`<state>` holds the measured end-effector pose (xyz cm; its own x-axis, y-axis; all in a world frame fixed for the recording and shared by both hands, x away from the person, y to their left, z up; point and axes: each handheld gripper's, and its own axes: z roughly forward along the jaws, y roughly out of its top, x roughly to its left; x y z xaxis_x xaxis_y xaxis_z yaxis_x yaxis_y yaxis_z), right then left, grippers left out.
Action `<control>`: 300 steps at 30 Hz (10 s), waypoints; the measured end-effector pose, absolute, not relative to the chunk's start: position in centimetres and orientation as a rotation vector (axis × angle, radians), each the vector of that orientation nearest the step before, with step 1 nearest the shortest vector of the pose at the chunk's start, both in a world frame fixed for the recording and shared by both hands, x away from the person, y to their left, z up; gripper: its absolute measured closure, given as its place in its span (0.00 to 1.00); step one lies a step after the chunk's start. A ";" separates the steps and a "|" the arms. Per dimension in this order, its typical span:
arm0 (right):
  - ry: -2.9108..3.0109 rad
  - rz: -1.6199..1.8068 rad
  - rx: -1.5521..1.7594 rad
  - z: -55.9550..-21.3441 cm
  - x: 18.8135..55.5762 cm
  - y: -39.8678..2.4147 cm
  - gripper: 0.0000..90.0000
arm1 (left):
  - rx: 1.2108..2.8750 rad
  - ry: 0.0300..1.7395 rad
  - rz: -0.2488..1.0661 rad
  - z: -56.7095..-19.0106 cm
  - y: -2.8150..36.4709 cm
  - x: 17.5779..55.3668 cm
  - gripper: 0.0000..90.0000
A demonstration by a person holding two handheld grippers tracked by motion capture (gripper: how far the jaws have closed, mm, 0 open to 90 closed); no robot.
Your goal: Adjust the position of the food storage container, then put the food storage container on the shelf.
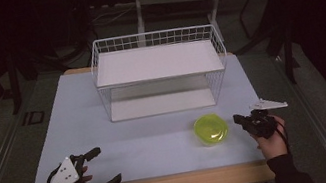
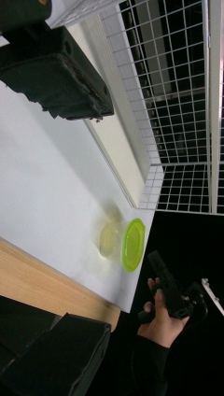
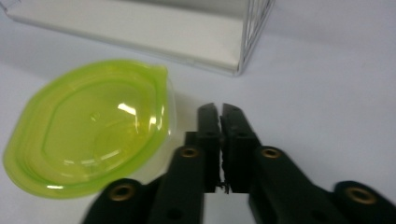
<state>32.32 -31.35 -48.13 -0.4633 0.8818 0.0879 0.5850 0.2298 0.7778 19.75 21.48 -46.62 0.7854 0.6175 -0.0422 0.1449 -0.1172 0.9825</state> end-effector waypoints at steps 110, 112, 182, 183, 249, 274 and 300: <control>2.468 1.088 1.055 -49.1 30.7 -18.1 0.44 | 1.676 0.569 0.379 -46.7 20.9 19.9 0.01; 2.476 1.138 1.035 -48.4 29.9 -18.2 0.31 | 1.694 0.574 0.354 -46.5 20.6 19.9 0.01; 2.494 1.267 1.575 -49.0 33.9 -16.0 0.73 | 1.842 1.164 -0.153 -50.7 12.3 32.5 0.69; 2.513 1.250 1.570 -48.9 33.8 -15.7 0.75 | 1.851 1.167 -0.145 -50.7 12.3 32.4 0.75; 2.294 1.492 1.384 -31.5 37.6 -14.8 0.90 | 1.756 1.180 -0.057 -32.7 13.5 37.6 0.91; 2.282 1.319 1.644 -28.8 44.5 -14.1 0.89 | 1.710 1.272 -0.019 -31.1 12.2 43.8 0.89; 2.219 1.288 1.601 -28.4 46.3 -14.5 0.56 | 1.623 1.283 0.060 -30.6 13.1 43.8 0.49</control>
<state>46.34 -14.51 -28.41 -0.4346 0.8240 0.3635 0.7243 0.0800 0.6848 43.81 13.10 -30.61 0.4308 0.7442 -0.5105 0.6932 0.0892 0.7152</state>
